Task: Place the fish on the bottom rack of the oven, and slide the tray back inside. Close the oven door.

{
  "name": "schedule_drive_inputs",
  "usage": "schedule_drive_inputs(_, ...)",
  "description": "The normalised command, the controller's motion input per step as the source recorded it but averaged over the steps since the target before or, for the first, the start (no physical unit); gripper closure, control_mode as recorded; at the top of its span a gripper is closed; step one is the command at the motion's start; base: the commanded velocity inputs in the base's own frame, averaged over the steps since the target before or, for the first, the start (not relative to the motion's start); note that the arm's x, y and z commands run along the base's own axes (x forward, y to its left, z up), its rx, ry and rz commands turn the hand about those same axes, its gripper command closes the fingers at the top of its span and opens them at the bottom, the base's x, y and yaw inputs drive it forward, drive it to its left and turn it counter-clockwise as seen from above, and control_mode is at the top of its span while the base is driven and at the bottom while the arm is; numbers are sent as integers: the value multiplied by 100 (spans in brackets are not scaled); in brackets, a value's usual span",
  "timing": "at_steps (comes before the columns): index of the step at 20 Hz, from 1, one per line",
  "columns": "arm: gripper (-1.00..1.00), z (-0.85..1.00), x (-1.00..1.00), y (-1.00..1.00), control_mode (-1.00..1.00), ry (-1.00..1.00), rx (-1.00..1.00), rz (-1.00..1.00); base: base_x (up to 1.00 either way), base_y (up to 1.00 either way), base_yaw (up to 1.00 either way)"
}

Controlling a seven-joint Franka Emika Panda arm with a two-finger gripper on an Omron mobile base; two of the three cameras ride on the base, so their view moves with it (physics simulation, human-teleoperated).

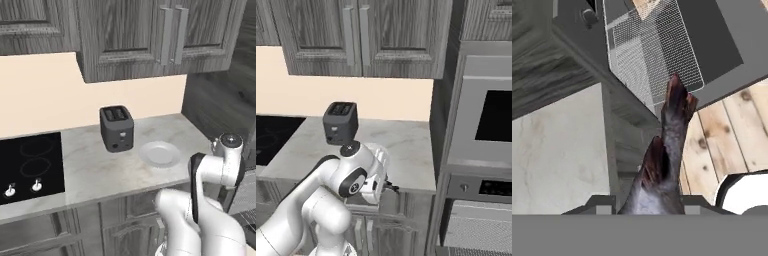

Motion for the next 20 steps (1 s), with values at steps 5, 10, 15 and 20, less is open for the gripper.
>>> schedule_drive_inputs(5, 100, 0, 0, 0, 100, 0, 0, 0, -64, -49, -40)
schedule_drive_inputs(10, 100, 0, 0, 0, 100, 0, 0, 0, -28, -55, -48)
schedule_drive_inputs(15, 100, 0, 0, 0, 100, 0, 0, 0, 1, -25, -46)
schedule_drive_inputs(20, 100, 0, 0, 0, 100, 0, 0, 0, 26, 4, -47)
